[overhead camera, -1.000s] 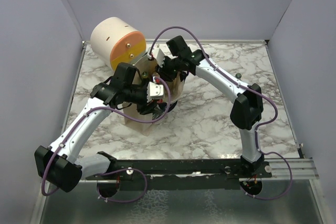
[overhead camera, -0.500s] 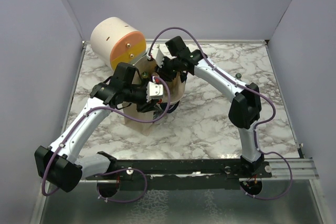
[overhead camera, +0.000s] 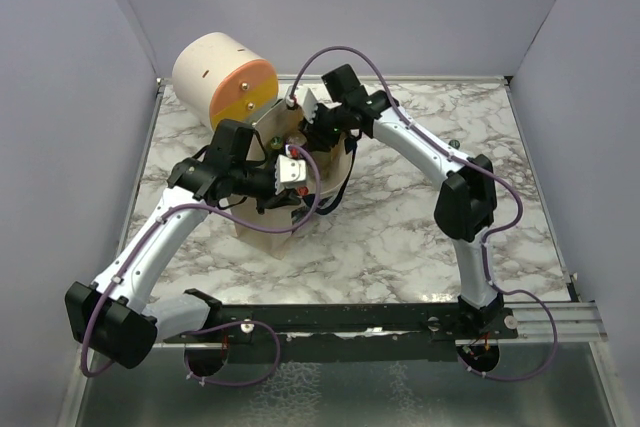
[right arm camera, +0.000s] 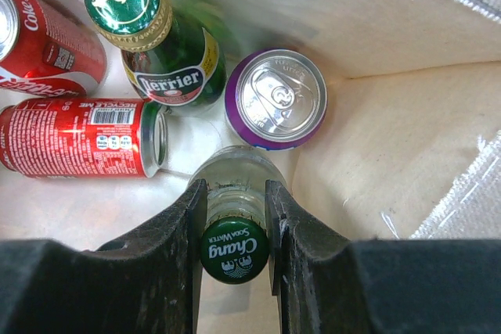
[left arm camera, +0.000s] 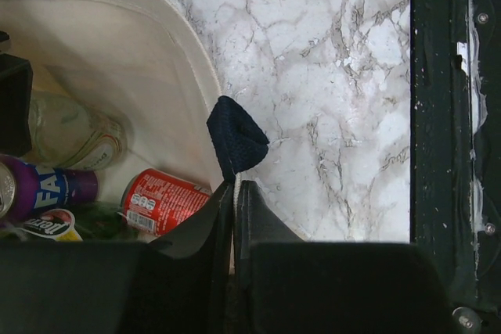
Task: Place the beverage into the canvas bag
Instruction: Place the drink in the canvas bag.
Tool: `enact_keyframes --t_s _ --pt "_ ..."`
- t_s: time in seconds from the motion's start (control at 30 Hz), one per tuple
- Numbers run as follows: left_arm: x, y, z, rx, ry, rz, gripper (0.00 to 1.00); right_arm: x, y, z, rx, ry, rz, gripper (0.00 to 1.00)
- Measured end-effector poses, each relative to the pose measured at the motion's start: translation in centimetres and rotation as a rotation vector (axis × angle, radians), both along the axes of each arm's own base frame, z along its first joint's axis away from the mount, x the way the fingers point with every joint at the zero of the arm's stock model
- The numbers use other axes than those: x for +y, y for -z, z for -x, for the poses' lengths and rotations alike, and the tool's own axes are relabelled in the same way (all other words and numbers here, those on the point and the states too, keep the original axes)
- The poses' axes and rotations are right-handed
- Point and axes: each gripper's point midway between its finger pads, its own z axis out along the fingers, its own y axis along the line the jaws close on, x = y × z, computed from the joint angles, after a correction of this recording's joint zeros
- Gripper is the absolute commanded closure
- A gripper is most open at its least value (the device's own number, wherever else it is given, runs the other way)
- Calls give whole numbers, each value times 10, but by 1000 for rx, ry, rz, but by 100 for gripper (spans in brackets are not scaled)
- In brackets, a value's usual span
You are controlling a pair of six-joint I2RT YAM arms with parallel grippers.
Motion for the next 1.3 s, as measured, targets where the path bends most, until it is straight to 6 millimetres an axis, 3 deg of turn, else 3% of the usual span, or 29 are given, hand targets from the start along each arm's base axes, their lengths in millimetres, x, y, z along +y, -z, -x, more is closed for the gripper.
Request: enact_keyframes --t_s 0.57,1.2,1.3 --pt "7 -5 0 18 -18 29 100 2 7 -8 -26 -90 10 84" --pt "10 -9 0 -5 2 47 100 -1 7 -14 -12 -97 48 54" --pt "10 -10 -1 -9 5 47 100 -4 9 -12 1 -94 56 43"
